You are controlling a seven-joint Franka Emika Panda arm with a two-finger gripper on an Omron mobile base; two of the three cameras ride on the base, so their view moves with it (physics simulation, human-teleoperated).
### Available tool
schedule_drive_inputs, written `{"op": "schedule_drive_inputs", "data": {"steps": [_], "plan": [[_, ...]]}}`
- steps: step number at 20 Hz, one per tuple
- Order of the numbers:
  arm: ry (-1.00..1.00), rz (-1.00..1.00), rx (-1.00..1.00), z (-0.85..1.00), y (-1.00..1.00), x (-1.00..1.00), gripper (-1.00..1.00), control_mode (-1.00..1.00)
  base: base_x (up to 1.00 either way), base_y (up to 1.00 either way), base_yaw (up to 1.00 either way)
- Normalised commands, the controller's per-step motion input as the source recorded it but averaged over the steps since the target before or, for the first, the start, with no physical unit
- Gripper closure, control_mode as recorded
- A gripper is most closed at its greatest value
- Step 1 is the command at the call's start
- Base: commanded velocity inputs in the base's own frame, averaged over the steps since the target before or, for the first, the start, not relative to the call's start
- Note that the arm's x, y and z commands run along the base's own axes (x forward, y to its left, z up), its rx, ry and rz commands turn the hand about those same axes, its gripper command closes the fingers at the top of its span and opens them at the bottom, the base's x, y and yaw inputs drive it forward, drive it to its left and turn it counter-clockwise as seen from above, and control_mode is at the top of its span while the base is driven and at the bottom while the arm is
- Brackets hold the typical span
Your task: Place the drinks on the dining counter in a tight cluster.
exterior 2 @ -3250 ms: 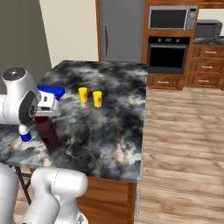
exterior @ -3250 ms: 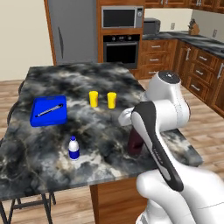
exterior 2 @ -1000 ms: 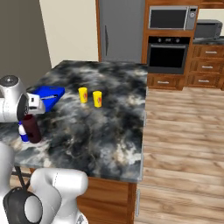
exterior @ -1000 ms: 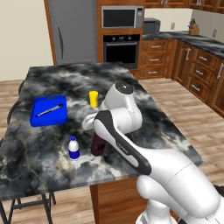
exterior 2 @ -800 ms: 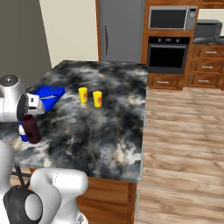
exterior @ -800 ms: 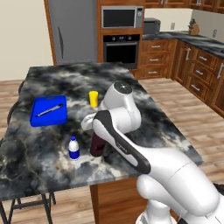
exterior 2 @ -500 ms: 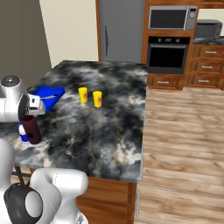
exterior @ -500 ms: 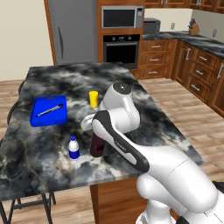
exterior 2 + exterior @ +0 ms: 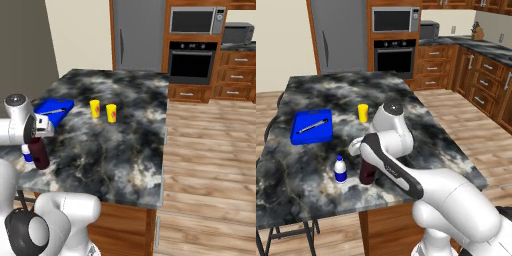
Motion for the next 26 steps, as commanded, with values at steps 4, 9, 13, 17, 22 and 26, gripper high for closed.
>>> {"op": "schedule_drive_inputs", "data": {"steps": [4, 9, 13, 17, 22, 26], "plan": [[0.00, 0.00, 0.00, -0.31, 0.01, 0.02, 1.00, -1.00, 0.00, 0.00, 0.00], [0.00, 0.00, 0.00, 0.07, 0.10, 0.44, 1.00, -1.00, 0.00, 0.00, 0.00], [0.00, 0.00, 0.00, 0.06, 0.19, 0.55, 1.00, -1.00, 0.00, 0.00, 0.00], [0.02, 0.00, 0.00, -0.03, 0.06, 0.26, 1.00, -1.00, 0.00, 0.00, 0.00], [0.05, 0.00, 0.00, -0.14, 0.00, 0.01, 1.00, -1.00, 0.00, 0.00, 0.00], [0.01, 0.00, 0.00, -0.28, 0.00, 0.03, 1.00, -1.00, 0.00, 0.00, 0.00]]}}
